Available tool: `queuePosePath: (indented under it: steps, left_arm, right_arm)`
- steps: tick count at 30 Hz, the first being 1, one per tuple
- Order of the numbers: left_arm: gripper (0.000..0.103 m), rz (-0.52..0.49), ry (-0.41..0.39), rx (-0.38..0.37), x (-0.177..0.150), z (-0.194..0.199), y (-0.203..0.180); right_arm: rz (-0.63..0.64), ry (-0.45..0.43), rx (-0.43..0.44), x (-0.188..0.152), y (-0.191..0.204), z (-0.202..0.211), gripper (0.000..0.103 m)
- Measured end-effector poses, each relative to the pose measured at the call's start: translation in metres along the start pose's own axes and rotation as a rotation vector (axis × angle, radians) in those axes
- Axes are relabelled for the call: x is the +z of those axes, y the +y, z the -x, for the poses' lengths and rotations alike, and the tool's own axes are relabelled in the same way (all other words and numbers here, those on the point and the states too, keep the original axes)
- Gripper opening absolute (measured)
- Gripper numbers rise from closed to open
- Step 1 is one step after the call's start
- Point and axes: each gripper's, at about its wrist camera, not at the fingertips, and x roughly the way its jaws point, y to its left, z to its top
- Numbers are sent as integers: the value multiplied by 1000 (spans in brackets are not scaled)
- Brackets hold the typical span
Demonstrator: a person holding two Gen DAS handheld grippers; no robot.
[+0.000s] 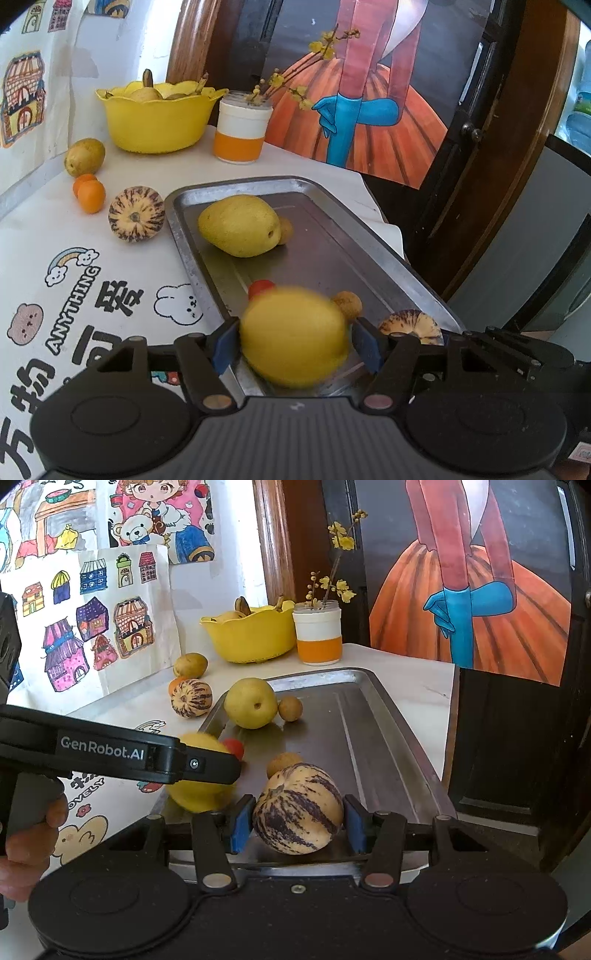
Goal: Organize fruits
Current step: 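Lower and open the left tool on the tray while the right tool releases the pepino there, then move both open tools back toward the oranges and a striped pepino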
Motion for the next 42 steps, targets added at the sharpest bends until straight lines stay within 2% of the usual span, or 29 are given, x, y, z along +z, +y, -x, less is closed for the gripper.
queuePosePath:
  steps: [5,10,13,14,16,22,29,34,38,42]
  left_arm:
    - [76,13,-8,-19,0,6,1]
    - [87,26,-49,-17,1,22,3]
    - [97,44,-85,-5,1,37,7]
    - [101,47,-100,5,0,44,9]
    - [102,40,-116,19,-2,56,13]
    - [103,13,-130,74,-9,98,34]
    - [103,-3,-55,163,-23,144,71]
    - [103,-47,0,203,-24,180,89]
    - [103,-71,-12,250,-14,208,97]
    - [103,-44,-28,278,10,228,107]
  right_arm:
    - [16,-11,-8,0,3,6,67]
    - [24,-29,-17,2,7,20,88]
    - [25,-38,-24,4,12,32,99]
    - [28,-39,-26,5,14,36,99]
    - [33,-35,-32,6,20,45,102]
    - [11,30,-5,9,37,69,102]
    - [41,147,18,15,74,96,102]
    - [155,214,52,28,116,116,102]
    - [251,241,106,51,149,127,102]
    - [386,254,145,85,181,126,102]
